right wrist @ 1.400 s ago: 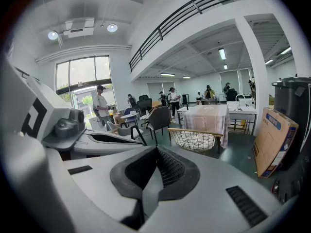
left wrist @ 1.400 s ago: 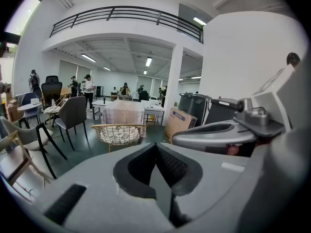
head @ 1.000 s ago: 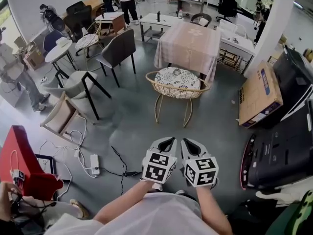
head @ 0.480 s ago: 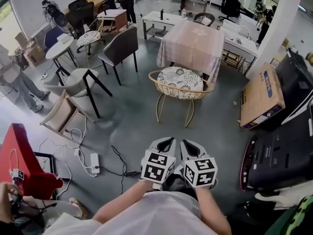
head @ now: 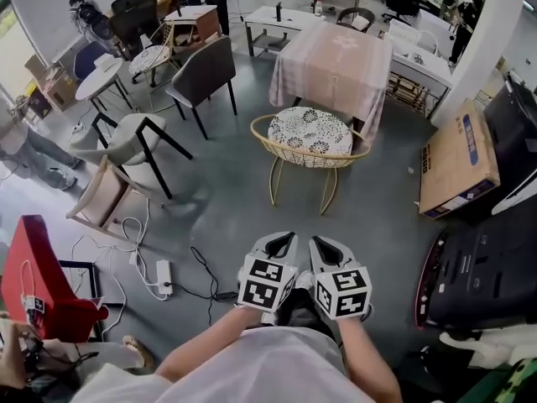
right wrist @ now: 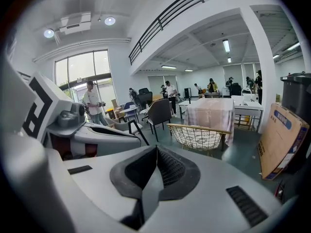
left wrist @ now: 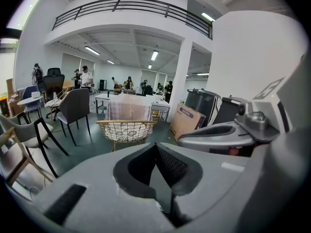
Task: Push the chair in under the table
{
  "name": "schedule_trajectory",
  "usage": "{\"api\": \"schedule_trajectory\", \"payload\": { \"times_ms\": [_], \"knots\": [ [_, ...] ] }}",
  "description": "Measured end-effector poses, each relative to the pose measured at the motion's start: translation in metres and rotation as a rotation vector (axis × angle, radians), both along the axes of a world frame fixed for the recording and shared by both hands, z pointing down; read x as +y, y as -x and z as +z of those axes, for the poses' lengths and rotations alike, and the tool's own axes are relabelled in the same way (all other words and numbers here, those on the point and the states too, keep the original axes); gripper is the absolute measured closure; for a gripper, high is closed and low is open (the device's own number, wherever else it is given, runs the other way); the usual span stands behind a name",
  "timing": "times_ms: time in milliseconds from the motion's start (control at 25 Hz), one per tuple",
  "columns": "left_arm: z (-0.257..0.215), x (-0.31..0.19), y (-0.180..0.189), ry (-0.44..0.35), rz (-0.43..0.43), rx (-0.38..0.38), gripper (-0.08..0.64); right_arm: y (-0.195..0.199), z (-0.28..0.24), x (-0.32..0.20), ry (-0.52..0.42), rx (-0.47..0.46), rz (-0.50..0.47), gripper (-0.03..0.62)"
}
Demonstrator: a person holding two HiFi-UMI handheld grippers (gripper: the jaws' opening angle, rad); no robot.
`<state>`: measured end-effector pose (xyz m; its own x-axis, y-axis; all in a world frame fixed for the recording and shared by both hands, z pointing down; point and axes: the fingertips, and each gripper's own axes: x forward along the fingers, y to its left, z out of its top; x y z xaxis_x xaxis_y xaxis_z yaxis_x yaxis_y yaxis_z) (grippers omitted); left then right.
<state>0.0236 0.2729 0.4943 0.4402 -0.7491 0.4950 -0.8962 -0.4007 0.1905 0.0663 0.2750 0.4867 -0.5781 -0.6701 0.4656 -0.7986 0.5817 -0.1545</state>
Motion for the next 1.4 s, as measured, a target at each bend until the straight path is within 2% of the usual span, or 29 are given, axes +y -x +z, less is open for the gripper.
{"api": "schedule_trajectory", "payload": {
  "times_ms": [360, 960, 1240, 1400],
  "knots": [
    [0.012, -0.07, -0.015, 0.029, 0.005, -0.027, 0.555, -0.015, 0.011, -0.06, 0.003, 0.046, -0.089, 0.588],
    [0.023, -0.143, -0.025, 0.047, -0.03, -0.129, 0.555, -0.03, 0.021, -0.14, 0.027, 0.009, -0.147, 0.588],
    [0.021, -0.164, -0.024, 0.029, -0.027, -0.169, 0.555, -0.039, 0.03, -0.163, 0.021, 0.054, -0.17, 0.588],
    [0.024, -0.175, -0.016, 0.011, 0.007, -0.245, 0.555, -0.04, 0.036, -0.179, 0.005, 0.107, -0.181, 0.588]
  ]
}}
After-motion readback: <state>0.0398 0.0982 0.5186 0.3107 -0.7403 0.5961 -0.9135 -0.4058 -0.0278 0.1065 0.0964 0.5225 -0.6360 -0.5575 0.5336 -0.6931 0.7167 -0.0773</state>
